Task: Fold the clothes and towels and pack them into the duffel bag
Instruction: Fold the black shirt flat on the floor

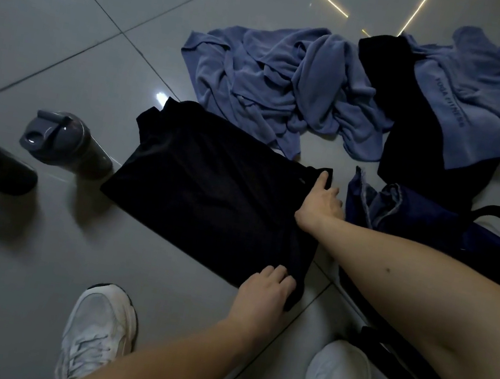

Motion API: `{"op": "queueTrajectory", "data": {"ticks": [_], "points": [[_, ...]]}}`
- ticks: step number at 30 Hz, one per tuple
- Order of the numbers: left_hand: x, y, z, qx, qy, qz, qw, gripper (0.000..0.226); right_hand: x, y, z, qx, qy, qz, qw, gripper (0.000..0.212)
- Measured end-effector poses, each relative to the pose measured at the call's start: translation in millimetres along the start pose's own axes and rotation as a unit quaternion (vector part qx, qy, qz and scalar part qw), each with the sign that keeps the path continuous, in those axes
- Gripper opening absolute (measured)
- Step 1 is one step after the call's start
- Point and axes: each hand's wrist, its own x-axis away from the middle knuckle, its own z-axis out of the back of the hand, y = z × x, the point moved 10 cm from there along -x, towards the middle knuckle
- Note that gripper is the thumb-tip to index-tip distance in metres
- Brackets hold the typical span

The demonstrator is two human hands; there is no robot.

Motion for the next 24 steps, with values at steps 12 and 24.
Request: {"op": "queueTrajectory", "data": {"ticks": [12,24], "points": [[1.3,2.3,4.7,0.032,0.022,-0.017,0.999,0.033,6.4,1.0,-14.1,-0.016,-0.037,-0.015,0.999,0.125],[-0.5,15.7,-14.2,-0.023,-0.071,-0.074,0.994,0.04,16.0,3.6,-13.1,-0.033,-0.035,0.016,0.999,0.134]]}}
